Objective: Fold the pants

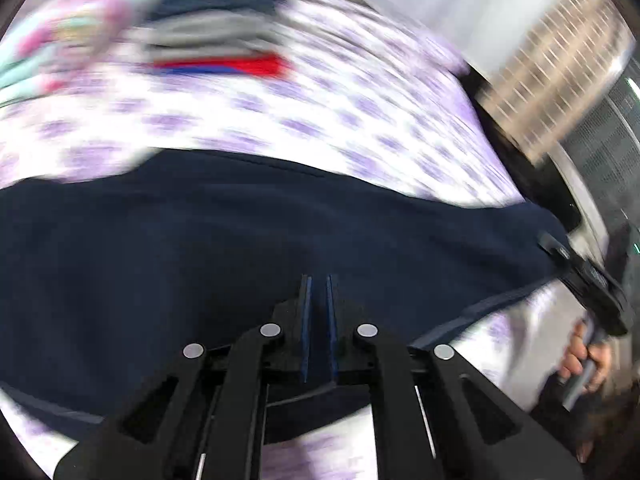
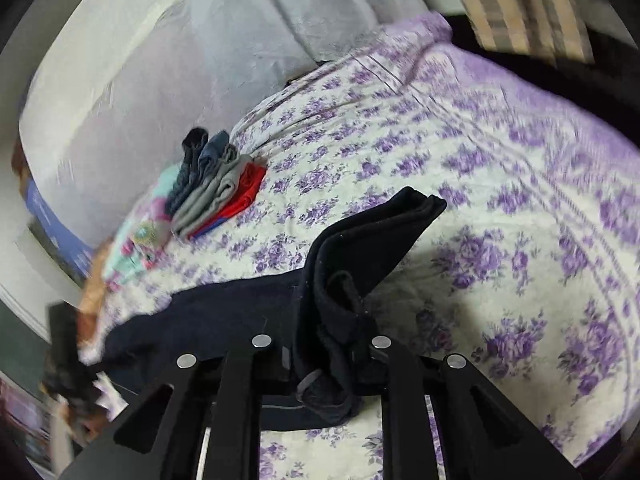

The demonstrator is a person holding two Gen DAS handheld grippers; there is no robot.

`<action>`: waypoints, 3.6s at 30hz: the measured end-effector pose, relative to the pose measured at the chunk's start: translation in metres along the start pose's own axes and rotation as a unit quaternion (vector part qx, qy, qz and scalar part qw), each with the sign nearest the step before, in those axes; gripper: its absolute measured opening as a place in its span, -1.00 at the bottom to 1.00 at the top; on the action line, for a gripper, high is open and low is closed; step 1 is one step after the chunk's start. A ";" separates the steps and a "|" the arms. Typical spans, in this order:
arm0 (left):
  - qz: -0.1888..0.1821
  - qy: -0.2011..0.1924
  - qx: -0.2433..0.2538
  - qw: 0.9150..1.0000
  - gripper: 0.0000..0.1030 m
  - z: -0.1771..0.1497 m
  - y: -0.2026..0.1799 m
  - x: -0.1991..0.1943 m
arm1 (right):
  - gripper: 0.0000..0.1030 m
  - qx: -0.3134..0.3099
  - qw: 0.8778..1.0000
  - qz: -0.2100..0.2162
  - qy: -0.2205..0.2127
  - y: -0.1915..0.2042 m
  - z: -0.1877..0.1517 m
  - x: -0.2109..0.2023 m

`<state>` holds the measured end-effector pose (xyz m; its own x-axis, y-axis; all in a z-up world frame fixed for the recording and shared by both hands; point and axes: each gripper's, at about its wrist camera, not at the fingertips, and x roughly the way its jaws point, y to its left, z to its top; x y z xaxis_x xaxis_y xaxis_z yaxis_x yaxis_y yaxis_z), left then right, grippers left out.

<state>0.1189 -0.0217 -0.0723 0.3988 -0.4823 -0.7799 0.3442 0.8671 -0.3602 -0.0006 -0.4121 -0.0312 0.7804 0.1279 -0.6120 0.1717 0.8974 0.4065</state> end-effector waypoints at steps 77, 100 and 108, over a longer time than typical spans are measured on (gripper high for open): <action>-0.050 -0.124 -0.326 0.936 0.63 -0.108 0.226 -0.103 | 0.12 -0.232 0.939 0.168 0.192 0.265 -0.137 0.082; -0.012 -0.193 -0.233 0.953 -0.39 -0.051 0.214 -0.074 | -0.45 -0.255 0.935 0.129 0.212 0.313 -0.104 0.156; -0.027 -0.195 -0.227 0.954 -0.39 -0.054 0.213 -0.078 | -0.58 -0.265 0.916 0.075 0.293 0.352 -0.113 0.245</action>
<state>0.1156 0.2073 -0.1156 0.7068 -0.4615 -0.5361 0.0053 0.7613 -0.6484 0.1826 -0.0174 -0.1150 0.2886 0.3309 -0.8985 -0.3482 0.9104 0.2234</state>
